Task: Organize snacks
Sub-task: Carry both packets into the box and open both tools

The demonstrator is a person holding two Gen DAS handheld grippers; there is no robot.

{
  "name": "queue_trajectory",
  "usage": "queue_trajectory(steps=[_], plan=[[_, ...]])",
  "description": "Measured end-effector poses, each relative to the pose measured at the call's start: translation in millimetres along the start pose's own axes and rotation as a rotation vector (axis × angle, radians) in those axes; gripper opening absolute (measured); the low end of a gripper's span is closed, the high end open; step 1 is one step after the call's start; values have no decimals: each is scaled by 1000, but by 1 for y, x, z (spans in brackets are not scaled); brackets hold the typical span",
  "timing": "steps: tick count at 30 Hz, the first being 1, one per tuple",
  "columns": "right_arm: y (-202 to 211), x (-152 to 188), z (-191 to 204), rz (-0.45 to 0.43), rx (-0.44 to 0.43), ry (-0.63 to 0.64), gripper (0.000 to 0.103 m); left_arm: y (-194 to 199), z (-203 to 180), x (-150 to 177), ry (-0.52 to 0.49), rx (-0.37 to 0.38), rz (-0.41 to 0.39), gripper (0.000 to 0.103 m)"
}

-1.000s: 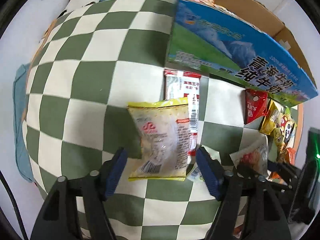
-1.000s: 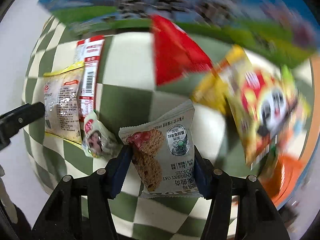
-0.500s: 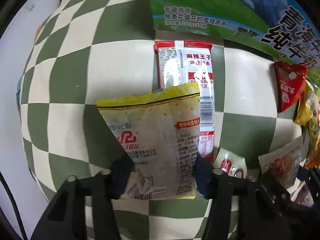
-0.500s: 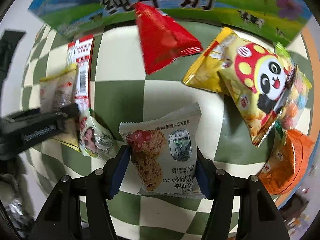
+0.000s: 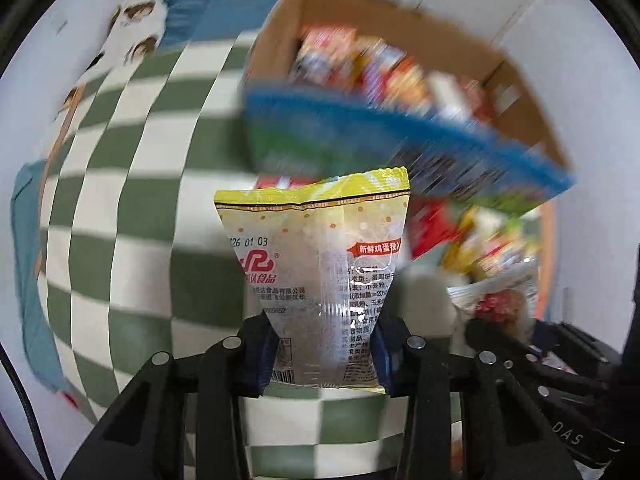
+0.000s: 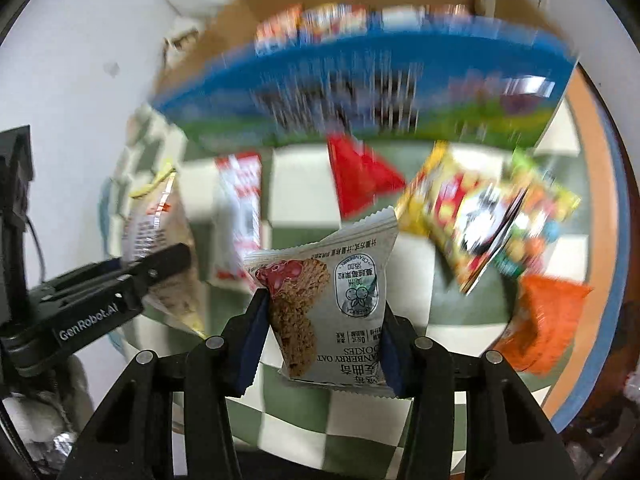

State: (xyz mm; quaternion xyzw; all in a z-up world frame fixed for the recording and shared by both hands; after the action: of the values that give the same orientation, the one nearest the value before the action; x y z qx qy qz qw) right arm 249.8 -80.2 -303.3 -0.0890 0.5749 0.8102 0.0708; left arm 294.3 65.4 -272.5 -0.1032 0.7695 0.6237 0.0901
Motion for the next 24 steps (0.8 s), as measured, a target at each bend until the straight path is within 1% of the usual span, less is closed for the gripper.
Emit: queue_trajectory(steps=[3, 5, 7, 8, 9, 11, 14, 17, 20, 24], plan=[[36, -36, 0, -81, -43, -27, 52, -3, -38, -43, -22, 54, -30, 37], [62, -64, -5, -139, -62, -42, 52, 2, -60, -72, -44, 63, -62, 37], [86, -97, -16, -199, -39, -45, 52, 6, -73, -102, -75, 47, -99, 37], [93, -113, -22, -222, -19, -42, 52, 7, -80, -123, -91, 31, -113, 37], [98, -125, -28, -233, -1, -38, 52, 4, -84, -138, -106, 18, -115, 37], [97, -151, -40, -246, 46, -38, 52, -4, -90, -159, -138, -26, -111, 37], [79, -189, -63, -215, 133, -39, 52, -28, -87, -182, -166, -84, -67, 37], [57, -208, -77, -145, 179, -54, 52, -60, -76, -192, -173, -117, 9, 37], [31, -211, -96, -75, 188, -82, 52, -93, -63, -191, -156, -138, 97, 38], [3, -209, -110, 3, 160, -123, 53, -124, -47, -180, -124, -150, 186, 38]])
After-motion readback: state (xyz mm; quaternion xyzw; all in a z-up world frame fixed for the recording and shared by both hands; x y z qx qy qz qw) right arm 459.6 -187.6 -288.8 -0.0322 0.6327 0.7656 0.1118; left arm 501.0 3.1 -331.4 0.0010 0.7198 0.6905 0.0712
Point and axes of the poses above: each gripper's, at about its wrist camera, not at the fingertips, and y roughly against the way its jaws point, z to its left, x to its underside, the point moved 8 cm from there along -y, roughly the way its jaws point, and after that the axes turned 3 degrees about -z, right-handed, at the moved point
